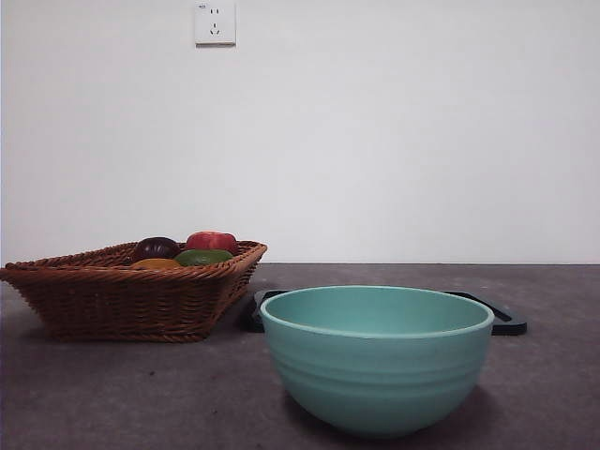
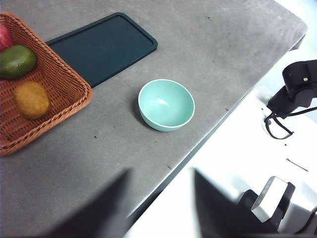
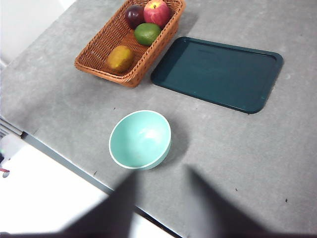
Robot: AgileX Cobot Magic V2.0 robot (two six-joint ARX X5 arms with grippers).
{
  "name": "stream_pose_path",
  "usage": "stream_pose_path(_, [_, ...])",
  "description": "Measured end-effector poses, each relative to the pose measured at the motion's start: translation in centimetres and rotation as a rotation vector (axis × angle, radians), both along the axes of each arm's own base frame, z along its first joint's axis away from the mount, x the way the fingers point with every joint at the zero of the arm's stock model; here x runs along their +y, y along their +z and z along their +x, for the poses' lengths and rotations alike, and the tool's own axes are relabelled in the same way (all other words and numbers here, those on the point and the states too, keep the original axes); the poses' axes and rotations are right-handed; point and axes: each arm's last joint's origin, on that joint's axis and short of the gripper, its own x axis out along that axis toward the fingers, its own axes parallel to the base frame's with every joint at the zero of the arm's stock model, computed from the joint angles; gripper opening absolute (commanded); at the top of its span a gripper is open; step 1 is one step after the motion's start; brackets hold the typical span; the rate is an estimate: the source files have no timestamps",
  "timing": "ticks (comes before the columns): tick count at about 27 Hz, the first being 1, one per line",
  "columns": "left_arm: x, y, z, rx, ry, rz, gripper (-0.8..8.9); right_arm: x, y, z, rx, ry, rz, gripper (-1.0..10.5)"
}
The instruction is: Pick up the wifruite, put it on the bowl, pick up the plate, put it on desk
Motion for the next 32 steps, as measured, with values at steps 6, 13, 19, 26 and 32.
stream_pose_path(6, [0.0,0.0,0.0,-0.002,-0.002,0.002,0.24,0.0,0.1,0.0,-0.006,0.0,0.005,0.2])
stream_pose_path(13, [0.0,0.0,0.0,-0.004,-0.004,0.003,0.24,0.0,0.1,0.0,-0.006,0.0,0.005,0.2])
stream_pose_path(19, [0.0,0.0,0.0,-0.005,0.009,0.005,0.19,0.0,0.1,0.0,-0.006,0.0,0.004,0.2])
stream_pose_path(26, [-0.2,-1.8,2.0,-0.034,0.119,0.059,0.2,0.0,0.1,0.0,-0.006,0.0,0.005,0.2])
stream_pose_path(32, [-0.3,-7.5,6.4,-0.192,0.225,-0.041,0.2,0.0,0.1,0.0,-0.006,0.0,0.004,0.2])
